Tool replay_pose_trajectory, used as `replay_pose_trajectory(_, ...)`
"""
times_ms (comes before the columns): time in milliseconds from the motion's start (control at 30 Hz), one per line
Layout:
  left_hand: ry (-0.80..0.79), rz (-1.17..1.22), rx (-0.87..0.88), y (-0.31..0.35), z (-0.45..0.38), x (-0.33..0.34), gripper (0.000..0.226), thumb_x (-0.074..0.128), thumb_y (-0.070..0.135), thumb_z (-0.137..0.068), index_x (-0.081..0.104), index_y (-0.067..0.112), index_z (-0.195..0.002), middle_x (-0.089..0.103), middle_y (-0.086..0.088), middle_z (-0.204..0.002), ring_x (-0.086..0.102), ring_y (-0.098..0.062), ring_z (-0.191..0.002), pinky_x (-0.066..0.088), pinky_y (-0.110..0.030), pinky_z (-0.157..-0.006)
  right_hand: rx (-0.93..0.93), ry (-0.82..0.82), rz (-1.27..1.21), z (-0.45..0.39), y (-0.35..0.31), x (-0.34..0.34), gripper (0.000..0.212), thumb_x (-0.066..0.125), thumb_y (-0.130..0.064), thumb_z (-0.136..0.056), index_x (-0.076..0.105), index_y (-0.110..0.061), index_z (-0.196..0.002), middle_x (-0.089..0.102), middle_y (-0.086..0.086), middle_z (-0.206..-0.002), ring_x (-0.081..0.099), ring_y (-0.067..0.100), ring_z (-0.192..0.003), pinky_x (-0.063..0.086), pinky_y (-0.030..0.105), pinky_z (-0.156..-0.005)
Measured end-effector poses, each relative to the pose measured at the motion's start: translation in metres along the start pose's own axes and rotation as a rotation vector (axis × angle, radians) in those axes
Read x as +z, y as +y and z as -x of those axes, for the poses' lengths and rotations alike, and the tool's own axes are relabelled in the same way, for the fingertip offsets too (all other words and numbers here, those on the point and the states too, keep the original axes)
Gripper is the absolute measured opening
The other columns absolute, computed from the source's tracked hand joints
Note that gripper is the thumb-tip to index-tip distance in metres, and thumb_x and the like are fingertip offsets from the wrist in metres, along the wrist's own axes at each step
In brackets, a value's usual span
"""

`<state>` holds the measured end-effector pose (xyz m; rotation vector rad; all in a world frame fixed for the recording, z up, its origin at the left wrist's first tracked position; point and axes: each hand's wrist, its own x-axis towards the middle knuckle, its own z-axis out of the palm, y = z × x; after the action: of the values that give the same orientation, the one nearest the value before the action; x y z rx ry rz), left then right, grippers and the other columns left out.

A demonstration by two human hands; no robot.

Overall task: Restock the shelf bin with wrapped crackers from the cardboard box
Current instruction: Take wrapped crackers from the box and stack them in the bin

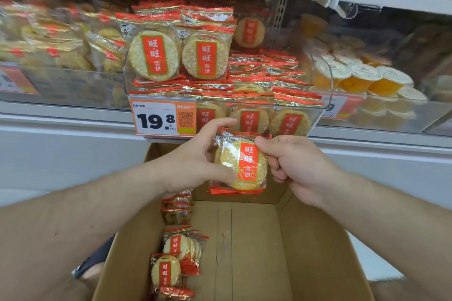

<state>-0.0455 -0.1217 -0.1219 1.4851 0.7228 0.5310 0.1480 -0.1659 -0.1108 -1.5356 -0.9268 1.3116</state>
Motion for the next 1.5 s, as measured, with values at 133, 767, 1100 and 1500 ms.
replay_pose_trajectory(133,0.097,-0.010,0.044,0.002,-0.004,0.004,0.083,0.077,-0.003,-0.077,0.040,0.052,-0.126,0.053,-0.003,-0.128,0.069,-0.021,-0.098,0.058,-0.037,-0.075,-0.030,0.014,-0.002,0.001,-0.005,0.003,0.034,0.068,-0.027,-0.091,0.048,-0.015,-0.066,0.041,0.000,-0.049,0.030,0.011,-0.037,0.025,0.021,-0.041)
replay_pose_trajectory(767,0.244,-0.055,0.158,0.037,-0.019,0.005,0.101,0.081,0.016,-0.074,0.018,0.053,-0.143,0.064,-0.005,-0.122,0.069,-0.020,-0.102,0.057,-0.046,-0.087,-0.116,-0.130,0.197,0.019,-0.050,-0.009,0.011,0.074,-0.017,-0.083,0.066,-0.015,-0.089,0.066,-0.004,-0.068,0.048,0.006,-0.050,0.032,0.018,-0.043)
replay_pose_trajectory(1100,0.871,-1.236,0.656,0.043,-0.035,-0.033,0.028,0.058,0.032,-0.081,0.068,0.012,-0.098,0.059,-0.003,-0.094,0.052,-0.024,-0.090,0.043,-0.040,-0.077,-0.117,0.121,-0.040,-0.040,-0.123,-0.027,0.020,0.073,-0.013,-0.083,0.054,-0.016,-0.085,0.038,-0.005,-0.055,0.025,0.007,-0.041,0.018,0.020,-0.036)
replay_pose_trajectory(1500,0.837,-1.324,0.650,0.027,-0.042,-0.036,0.025,0.057,0.038,-0.084,0.070,0.017,-0.076,0.060,0.001,-0.090,0.051,-0.024,-0.090,0.031,-0.035,-0.078,-0.287,0.329,0.147,-0.155,-0.162,-0.004,0.042,0.073,-0.012,-0.086,0.050,-0.011,-0.121,0.058,0.004,-0.092,0.045,0.011,-0.068,0.038,0.025,-0.058)
